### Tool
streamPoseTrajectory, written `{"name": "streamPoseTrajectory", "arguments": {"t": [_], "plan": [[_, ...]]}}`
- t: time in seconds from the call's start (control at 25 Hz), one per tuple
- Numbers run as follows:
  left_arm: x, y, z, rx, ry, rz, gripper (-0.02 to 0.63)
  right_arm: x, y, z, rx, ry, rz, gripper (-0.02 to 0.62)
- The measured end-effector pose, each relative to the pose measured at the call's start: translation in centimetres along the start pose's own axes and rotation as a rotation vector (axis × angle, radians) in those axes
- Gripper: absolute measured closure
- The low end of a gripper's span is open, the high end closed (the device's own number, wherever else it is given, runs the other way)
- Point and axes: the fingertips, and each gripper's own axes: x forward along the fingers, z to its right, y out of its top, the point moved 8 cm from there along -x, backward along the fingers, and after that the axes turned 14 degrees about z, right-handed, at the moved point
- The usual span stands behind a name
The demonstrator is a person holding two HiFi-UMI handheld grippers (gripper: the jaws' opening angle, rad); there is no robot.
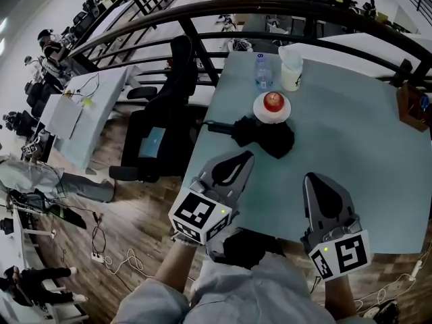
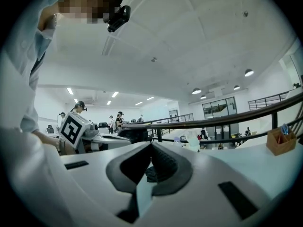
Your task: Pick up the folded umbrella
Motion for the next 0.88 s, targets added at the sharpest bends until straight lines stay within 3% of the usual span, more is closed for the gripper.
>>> {"name": "streamPoseTrajectory", "arguments": {"t": [0.28,0.48,0.64,0.88], "plan": [[2.7,-2.3,-1.4,0.132,-0.061,-0.142,0.592,-0.1,-1.0,1.2,0.036,-0.005,-0.016,0.595],[4.9,-3.8,-3.3,0.199,-0.083,-0.2,0.501,0.3,-1.4,1.8,0.047,-0.016,-0.024,0.595],[6.6,-5.4,-5.0,0.227,-0.13,-0.262,0.466,0.9,-2.0,2.3,0.057,-0.028,-0.039,0.595],[8.8,-8.9,-6.7,0.305,-0.233,-0.43,0.403,1.8,-2.7,2.7,0.065,-0.035,-0.071,0.595]]}}
